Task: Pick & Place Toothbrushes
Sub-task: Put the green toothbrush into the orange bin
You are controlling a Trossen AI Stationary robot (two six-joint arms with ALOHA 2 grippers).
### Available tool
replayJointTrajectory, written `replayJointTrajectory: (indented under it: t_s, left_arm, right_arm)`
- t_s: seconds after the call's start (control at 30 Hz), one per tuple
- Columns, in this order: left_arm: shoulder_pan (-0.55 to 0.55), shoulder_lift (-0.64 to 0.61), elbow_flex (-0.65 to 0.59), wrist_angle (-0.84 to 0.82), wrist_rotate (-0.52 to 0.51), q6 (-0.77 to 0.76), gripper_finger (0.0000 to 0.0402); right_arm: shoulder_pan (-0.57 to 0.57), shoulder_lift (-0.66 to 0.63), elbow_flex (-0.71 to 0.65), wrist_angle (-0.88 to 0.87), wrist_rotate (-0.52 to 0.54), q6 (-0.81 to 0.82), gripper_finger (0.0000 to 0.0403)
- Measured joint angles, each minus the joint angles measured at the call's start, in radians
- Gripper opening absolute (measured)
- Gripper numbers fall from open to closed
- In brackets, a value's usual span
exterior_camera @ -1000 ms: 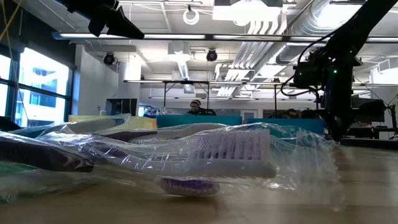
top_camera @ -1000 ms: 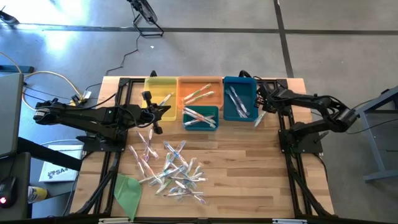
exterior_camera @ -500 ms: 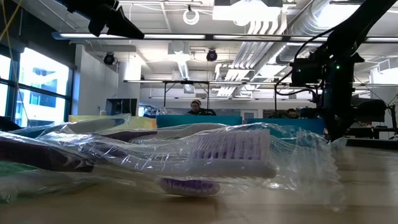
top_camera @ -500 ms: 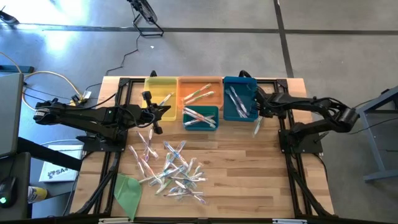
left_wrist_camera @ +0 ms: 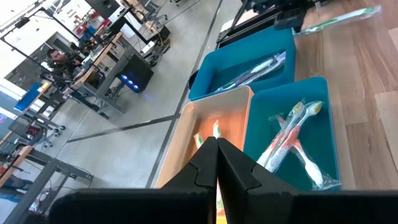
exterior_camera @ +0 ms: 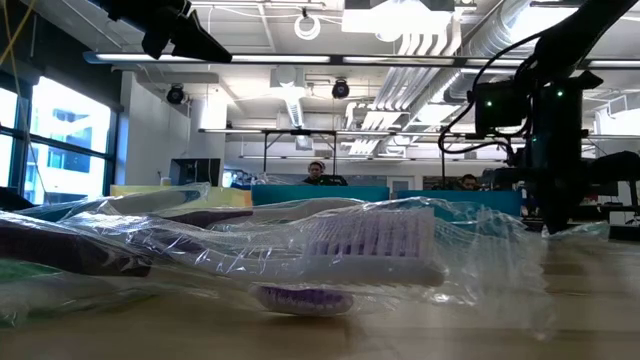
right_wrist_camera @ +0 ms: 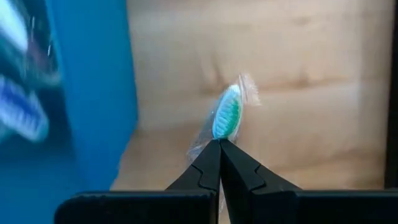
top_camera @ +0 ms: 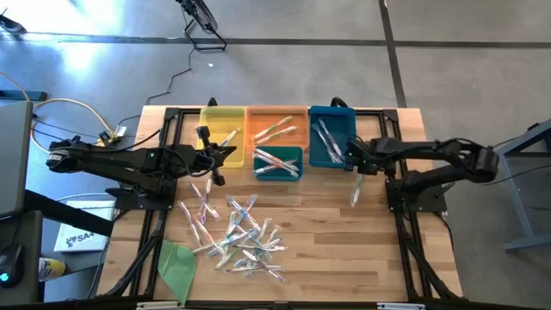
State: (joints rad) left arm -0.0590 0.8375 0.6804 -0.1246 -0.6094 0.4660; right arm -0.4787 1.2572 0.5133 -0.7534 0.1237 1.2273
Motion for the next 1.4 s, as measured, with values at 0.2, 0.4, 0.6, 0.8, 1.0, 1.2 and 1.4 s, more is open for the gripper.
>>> replayJointTrajectory:
  t_s: [0.2,0.4,0.6,0.8,1.0,1.2,1.4]
  left_arm:
    - [0.000,0.000,0.000,-0.001,0.000,0.000,0.0000]
    - [0.000,0.000,0.000,-0.001,0.000,0.000,0.0000]
    - [0.000,0.000,0.000,-0.001,0.000,0.000,0.0000]
    - [0.000,0.000,0.000,0.000,0.000,0.000,0.0000]
    - [0.000,0.000,0.000,0.002,0.000,0.000,0.0000]
    - [0.000,0.000,0.000,0.002,0.000,0.000,0.0000]
    - [0.000,0.000,0.000,0.003,0.000,-0.001,0.0000]
  right_arm:
    - [0.124,-0.011,-0.001,-0.004,-0.055,0.062,0.0002]
    - [0.275,-0.011,0.000,0.004,-0.082,0.154,0.0002]
    - [0.424,-0.011,0.000,0.069,-0.104,0.214,0.0002]
    - [0.507,-0.010,-0.002,0.185,-0.110,0.203,0.0002]
    - [0.541,-0.005,-0.002,0.281,-0.106,0.141,0.0002]
    - [0.564,-0.005,-0.001,0.329,-0.104,0.129,0.0002]
    - [0.603,-0.005,0.017,0.437,-0.155,-0.005,0.0002]
